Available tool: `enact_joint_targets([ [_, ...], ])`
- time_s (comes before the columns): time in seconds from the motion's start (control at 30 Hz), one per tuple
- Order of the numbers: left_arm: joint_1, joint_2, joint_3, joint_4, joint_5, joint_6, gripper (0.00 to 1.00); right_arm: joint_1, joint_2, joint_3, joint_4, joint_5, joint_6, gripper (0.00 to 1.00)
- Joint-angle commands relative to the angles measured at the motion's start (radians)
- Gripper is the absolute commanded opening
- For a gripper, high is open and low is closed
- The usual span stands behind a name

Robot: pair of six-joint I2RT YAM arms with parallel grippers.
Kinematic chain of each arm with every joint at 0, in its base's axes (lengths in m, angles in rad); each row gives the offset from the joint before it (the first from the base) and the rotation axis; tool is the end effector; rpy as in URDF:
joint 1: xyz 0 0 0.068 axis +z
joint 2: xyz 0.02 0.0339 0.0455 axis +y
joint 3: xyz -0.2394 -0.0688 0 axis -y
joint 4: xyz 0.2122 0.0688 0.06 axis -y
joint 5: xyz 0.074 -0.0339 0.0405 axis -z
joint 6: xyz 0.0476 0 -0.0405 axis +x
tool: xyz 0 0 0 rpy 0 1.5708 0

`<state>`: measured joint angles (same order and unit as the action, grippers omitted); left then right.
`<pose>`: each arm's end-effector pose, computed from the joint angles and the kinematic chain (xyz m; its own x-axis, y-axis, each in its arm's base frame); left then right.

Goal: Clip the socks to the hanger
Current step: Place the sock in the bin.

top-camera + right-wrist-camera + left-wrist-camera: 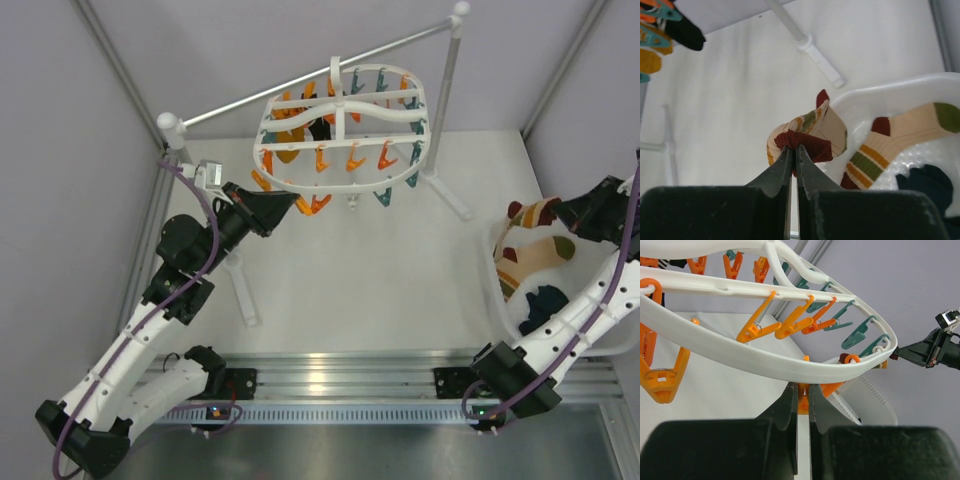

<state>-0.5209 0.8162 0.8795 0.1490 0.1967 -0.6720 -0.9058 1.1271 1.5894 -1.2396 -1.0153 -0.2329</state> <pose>0.1532 -0.0986 0.3866 -0.2640 -0.5524 -0.7906 0.6254 0.5260 -0.5763 0.1250 -0.0939 0.4086 -0.4306 0.3519 -0.8311 -0.0597 0.9077 0.4153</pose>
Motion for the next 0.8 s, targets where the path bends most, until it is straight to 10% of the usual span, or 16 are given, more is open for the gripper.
enact_joint_targets([
  [0.0, 0.005, -0.008, 0.004, 0.046, -0.003, 0.006, 0.00, -0.018, -0.010, 0.064, 0.062, 0.302, 0.035, 0.00],
  [0.17, 0.005, -0.022, -0.010, 0.046, -0.008, 0.008, 0.00, -0.249, -0.038, 0.122, 0.060, 0.386, 0.029, 0.00],
  [0.5, 0.005, -0.015, -0.025, 0.063, -0.006, 0.000, 0.00, -0.232, -0.176, -0.234, 0.224, 0.658, 0.075, 0.00],
  [0.77, 0.005, 0.004, -0.022, 0.060, -0.014, 0.003, 0.00, 0.115, -0.225, -0.610, 0.583, 0.886, 0.368, 0.00],
])
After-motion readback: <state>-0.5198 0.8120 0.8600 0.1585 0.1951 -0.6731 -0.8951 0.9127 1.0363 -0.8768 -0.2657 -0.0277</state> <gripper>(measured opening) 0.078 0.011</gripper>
